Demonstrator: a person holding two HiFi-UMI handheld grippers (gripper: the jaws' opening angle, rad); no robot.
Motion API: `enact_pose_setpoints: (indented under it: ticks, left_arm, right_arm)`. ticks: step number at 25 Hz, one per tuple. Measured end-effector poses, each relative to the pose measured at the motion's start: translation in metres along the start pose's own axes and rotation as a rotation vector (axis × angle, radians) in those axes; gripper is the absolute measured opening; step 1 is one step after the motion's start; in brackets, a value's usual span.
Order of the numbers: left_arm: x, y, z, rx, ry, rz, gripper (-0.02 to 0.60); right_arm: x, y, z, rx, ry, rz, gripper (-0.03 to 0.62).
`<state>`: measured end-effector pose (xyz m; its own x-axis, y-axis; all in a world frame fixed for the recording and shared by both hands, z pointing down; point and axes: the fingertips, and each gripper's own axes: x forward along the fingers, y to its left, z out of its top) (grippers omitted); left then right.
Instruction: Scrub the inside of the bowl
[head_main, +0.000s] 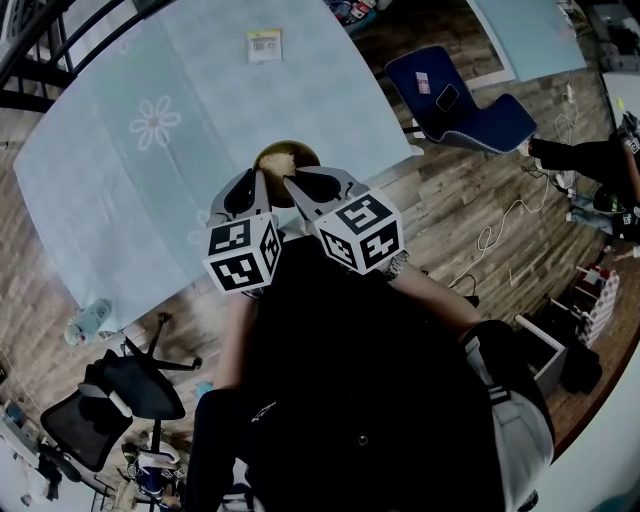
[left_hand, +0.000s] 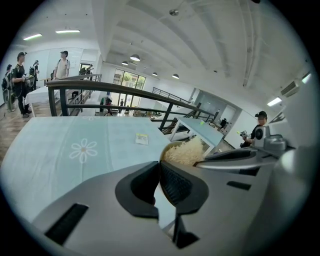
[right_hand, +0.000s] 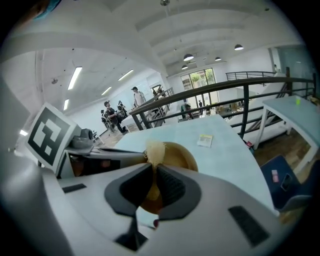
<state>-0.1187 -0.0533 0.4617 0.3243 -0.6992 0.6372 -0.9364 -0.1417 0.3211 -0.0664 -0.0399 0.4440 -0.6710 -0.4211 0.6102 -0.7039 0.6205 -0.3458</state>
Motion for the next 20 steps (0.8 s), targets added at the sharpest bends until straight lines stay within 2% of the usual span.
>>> enact_pose_setpoints:
  ticks: [20]
  left_arm:
    - [0.003,-0.011,-0.003,0.020,0.018,-0.010,0.025]
  right_arm:
    - [0.007,-0.030,-0.015,-0.137,0.070,-0.207,0.038]
